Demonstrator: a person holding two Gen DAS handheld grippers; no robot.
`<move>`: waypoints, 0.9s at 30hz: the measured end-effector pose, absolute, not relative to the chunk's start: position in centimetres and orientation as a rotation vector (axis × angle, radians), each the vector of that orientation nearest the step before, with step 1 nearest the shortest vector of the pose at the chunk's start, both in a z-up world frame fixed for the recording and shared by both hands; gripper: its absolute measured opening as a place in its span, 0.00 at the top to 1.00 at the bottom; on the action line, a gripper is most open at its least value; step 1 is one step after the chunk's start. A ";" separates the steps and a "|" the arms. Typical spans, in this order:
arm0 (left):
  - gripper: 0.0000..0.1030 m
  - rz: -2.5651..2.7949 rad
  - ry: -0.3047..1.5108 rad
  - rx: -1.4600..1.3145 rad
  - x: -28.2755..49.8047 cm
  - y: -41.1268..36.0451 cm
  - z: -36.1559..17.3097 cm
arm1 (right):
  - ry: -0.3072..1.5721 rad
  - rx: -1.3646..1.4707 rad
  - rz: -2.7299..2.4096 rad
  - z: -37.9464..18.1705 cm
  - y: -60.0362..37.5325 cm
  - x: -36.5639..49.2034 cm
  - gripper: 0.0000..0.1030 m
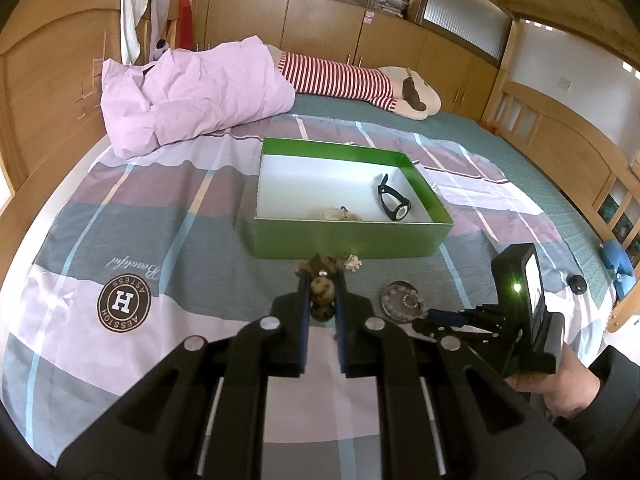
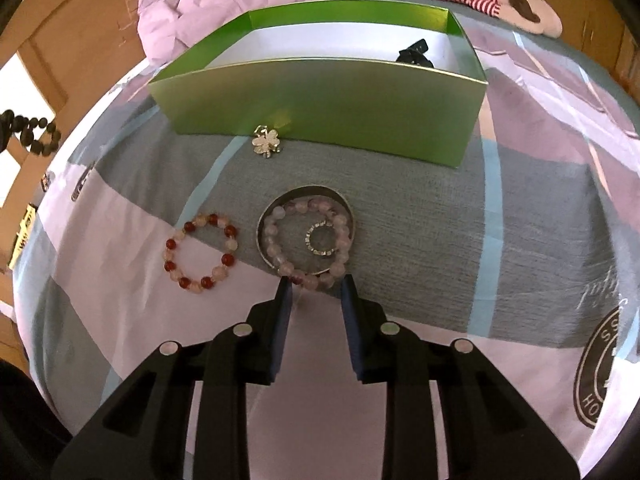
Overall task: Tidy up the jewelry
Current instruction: 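Grasp the pink bead bracelet with the right gripper while the left holds the brown bracelet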
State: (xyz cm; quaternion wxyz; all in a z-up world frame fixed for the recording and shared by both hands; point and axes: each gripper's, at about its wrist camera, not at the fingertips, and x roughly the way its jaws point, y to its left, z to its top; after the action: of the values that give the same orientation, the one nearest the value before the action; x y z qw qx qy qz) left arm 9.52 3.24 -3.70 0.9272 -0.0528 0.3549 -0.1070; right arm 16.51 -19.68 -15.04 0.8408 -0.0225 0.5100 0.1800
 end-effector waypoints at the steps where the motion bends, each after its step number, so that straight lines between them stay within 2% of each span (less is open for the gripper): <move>1: 0.89 -0.219 0.727 -0.104 9.6 3.2 -3.7 | 1.078 -0.037 0.380 -15.0 -19.7 16.6 0.74; 13: 0.89 -0.213 0.735 -0.092 9.8 3.0 -4.0 | 1.144 0.286 0.406 -15.5 -22.1 17.8 0.73; 16: 0.89 -0.213 0.736 -0.085 9.8 2.9 -4.1 | 1.142 0.295 0.389 -15.6 -22.1 18.0 0.82; 22: 0.89 -0.209 0.740 -0.080 9.9 3.0 -4.2 | 1.103 0.252 0.367 -14.6 -22.0 17.6 0.84; 23: 0.89 -0.209 0.740 -0.080 9.9 2.9 -4.2 | 1.087 0.237 0.368 -14.2 -22.0 17.5 0.92; 27: 0.89 -0.213 0.737 -0.079 10.0 2.9 -4.1 | 0.983 0.152 0.385 -11.8 -21.3 16.6 0.93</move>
State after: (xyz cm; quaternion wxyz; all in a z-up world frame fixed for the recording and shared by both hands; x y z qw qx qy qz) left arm 9.96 2.92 -4.14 0.9265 -0.0386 0.3596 -0.1039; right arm 16.59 -21.26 -11.76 0.8612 0.0724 0.4685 0.1836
